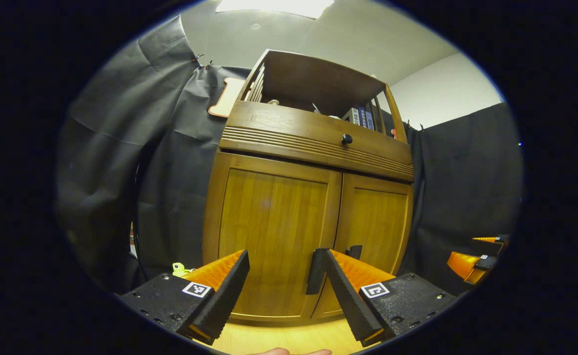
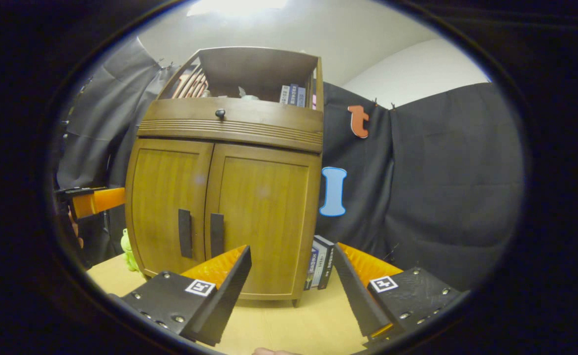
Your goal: Open the right door of the double-door shoe cabinet with the right hand, and open the left door with the left hand.
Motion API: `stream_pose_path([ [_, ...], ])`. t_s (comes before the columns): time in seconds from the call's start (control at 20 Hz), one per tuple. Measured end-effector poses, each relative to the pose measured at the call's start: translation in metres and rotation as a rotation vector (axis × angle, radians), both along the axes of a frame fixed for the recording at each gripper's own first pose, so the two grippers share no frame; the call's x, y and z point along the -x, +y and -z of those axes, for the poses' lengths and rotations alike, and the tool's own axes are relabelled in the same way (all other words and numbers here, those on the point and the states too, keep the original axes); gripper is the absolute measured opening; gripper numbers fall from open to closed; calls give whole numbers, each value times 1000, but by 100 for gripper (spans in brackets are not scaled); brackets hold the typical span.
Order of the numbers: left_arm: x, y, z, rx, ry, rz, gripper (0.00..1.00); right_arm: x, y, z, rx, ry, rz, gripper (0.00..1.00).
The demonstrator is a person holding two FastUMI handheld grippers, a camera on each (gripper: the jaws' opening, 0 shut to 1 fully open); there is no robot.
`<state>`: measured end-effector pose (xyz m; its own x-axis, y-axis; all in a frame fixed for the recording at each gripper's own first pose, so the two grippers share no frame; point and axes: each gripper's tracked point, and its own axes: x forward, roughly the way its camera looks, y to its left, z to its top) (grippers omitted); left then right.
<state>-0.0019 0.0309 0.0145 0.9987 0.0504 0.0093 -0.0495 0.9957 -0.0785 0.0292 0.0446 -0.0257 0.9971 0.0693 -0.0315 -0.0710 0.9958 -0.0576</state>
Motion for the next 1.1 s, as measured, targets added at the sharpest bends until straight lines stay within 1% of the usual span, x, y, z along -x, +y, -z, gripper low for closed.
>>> stream_pose_path([
  [0.05,1,0,1,-3,2,-1,90,-6,6,1,-9,4,-15,94],
  [0.1,0,1,1,-9,4,-1,90,-9,11,3,-23,9,-32,98],
  [0.2,-1,2,2,-15,9,-1,90,-23,24,12,-50,26,-61,98],
  [0.25,-2,2,3,-16,11,2,90,-31,31,17,-63,41,-70,94],
  [0.3,-3,0,4,-18,15,9,90,-41,39,21,-76,59,-86,98],
  [0.45,-5,-1,5,-28,23,24,90,-70,65,31,-97,92,-122,98],
  [0.5,-6,-2,5,-31,23,30,90,-79,76,35,-97,102,-135,93],
  [0.6,-8,-4,6,-35,24,41,90,-92,104,40,-106,120,-186,98],
  [0.75,-12,0,8,-34,27,34,90,-111,138,53,-124,149,-235,98],
  [0.8,-14,1,10,-35,33,33,90,-119,149,59,-115,166,-245,94],
  [0.85,-15,1,12,-36,38,33,90,-126,158,63,-94,175,-249,98],
  [0.9,-16,1,13,-38,43,32,90,-134,162,69,-78,179,-244,94],
  [0.95,-17,3,14,-40,49,31,90,-142,164,71,-74,176,-235,94],
  [1.0,-17,3,15,-38,51,30,90,-150,169,74,-82,181,-231,98],
  [1.05,-18,3,17,-39,58,32,90,-156,170,74,-97,187,-215,85],
  [1.1,-18,3,17,-38,59,31,90,-161,175,75,-125,189,-223,72],
])
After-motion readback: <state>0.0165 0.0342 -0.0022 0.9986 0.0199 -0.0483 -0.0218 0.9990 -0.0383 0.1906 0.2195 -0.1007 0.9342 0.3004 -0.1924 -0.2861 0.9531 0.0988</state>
